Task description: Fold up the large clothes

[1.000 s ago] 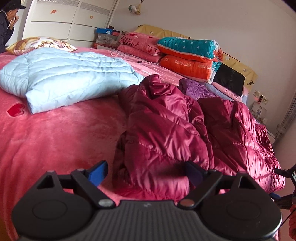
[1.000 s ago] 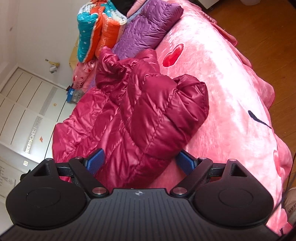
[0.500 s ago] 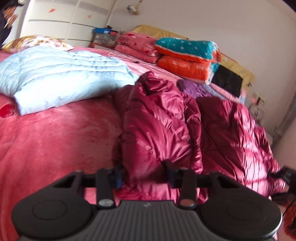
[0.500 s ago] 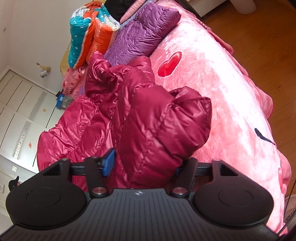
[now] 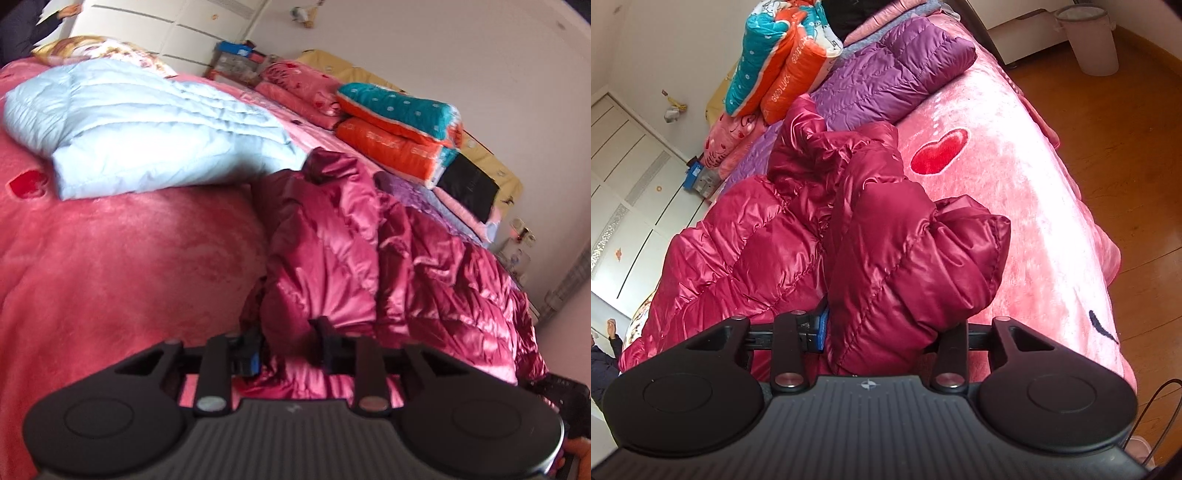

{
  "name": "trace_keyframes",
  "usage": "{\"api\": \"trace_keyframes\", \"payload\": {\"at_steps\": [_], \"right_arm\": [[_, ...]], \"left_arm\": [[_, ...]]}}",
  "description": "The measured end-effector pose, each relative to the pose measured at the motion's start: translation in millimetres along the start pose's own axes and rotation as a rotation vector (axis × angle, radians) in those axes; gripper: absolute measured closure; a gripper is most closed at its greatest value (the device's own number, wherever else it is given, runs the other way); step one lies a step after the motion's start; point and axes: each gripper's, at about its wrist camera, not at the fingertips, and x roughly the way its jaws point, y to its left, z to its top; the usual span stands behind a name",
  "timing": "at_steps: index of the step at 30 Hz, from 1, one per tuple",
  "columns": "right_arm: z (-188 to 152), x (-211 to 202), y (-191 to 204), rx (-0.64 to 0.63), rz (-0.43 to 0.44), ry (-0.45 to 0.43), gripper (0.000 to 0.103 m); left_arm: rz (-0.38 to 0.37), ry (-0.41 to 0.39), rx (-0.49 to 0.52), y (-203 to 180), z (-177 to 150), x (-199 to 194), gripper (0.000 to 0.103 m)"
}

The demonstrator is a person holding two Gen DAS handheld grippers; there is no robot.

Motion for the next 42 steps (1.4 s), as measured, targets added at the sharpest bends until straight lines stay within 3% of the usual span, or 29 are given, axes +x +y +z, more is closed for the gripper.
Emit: {"api": "trace_keyframes", "payload": {"at_steps": [2,5,7,9,11,15,20,28,35,37,41,42], "right_arm": [[0,-1,-1,-0.001,0.011,0.007,0.044],[1,5,-3,0.037,0.043,0.024,0.026],[-1,5,-3,0.039,0.046,0.016,0.025],[-3,4,-2,0.026,0.041,0.007,0.032],[-5,0,-1,0.021,0.038,-0.001,0.051],[-9,-13,1,0.008,0.031,-0.014,0.070],[-19,-38,1,-0.023,0.006,-0.013,0.076],[-39,-88,-19,0.084,0.028,0.044,0.076],[-61,-123,-32,0.072,0.005,0.096,0.075],[-60,-118,-34,0.077,0.003,0.110,0.072],[-59,-112,-40,0.066,-0.012,0.137,0.046],[-57,-112,-41,0.065,-0.016,0.143,0.035]], "left_arm": [[-0.003,0.017,-0.020,3,0,3,0.056],[-0.001,0.024,-0.006,0,-1,6,0.052],[-0.003,0.029,-0.001,-1,-3,7,0.054],[-0.012,0.036,-0.002,0,-3,6,0.067],[-0.019,0.026,0.005,-2,-3,2,0.082],[-0.007,0.032,0.016,-7,-5,-11,0.088],[0.004,0.074,0.010,-9,-10,-36,0.089],[0.031,0.133,0.028,-10,-33,-91,0.089],[0.064,0.177,0.052,-13,-51,-121,0.086],[0.087,0.187,0.061,-13,-54,-120,0.081],[0.109,0.177,0.050,-14,-50,-121,0.072],[0.123,0.172,0.068,-17,-48,-123,0.071]]}}
